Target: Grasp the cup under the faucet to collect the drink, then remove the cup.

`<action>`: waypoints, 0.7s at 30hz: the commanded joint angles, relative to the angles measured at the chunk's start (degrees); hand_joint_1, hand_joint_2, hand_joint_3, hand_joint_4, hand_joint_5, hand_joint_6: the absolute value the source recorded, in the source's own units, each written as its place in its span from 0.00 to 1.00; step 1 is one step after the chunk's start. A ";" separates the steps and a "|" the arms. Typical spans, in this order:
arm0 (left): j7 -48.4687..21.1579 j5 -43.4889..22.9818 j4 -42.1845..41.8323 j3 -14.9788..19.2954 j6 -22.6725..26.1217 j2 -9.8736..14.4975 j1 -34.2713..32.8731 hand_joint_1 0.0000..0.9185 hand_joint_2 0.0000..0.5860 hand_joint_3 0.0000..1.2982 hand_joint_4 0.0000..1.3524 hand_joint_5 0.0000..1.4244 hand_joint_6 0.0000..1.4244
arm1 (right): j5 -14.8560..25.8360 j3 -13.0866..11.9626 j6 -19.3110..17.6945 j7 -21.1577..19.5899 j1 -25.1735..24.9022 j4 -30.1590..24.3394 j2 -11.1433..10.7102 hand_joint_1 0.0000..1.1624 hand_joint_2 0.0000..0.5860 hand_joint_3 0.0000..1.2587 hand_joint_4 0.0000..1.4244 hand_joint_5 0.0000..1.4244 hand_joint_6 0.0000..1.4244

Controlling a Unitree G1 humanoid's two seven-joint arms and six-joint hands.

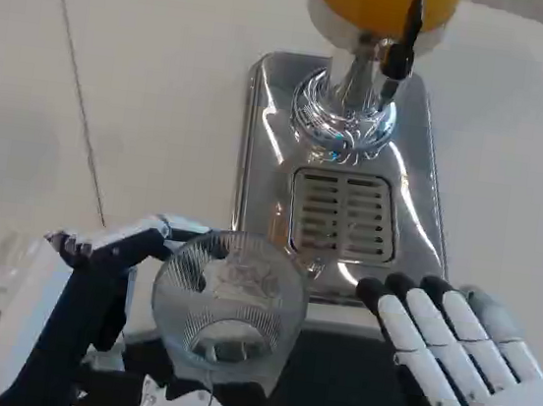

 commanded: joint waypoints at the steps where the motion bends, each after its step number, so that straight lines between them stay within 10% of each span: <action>1: 0.03 -0.25 -1.54 -0.27 -0.93 -0.92 -0.24 0.85 0.00 0.86 0.78 0.96 1.00 | -0.86 0.01 0.92 0.76 0.05 -1.00 0.25 0.13 1.00 0.00 0.00 0.00 0.00; 21: 1.42 3.69 4.28 -1.62 3.28 -3.20 -9.03 0.85 0.00 0.86 0.78 0.96 1.00 | -1.40 -0.54 4.36 0.17 0.34 -1.55 2.25 0.13 1.00 0.00 0.00 0.00 0.00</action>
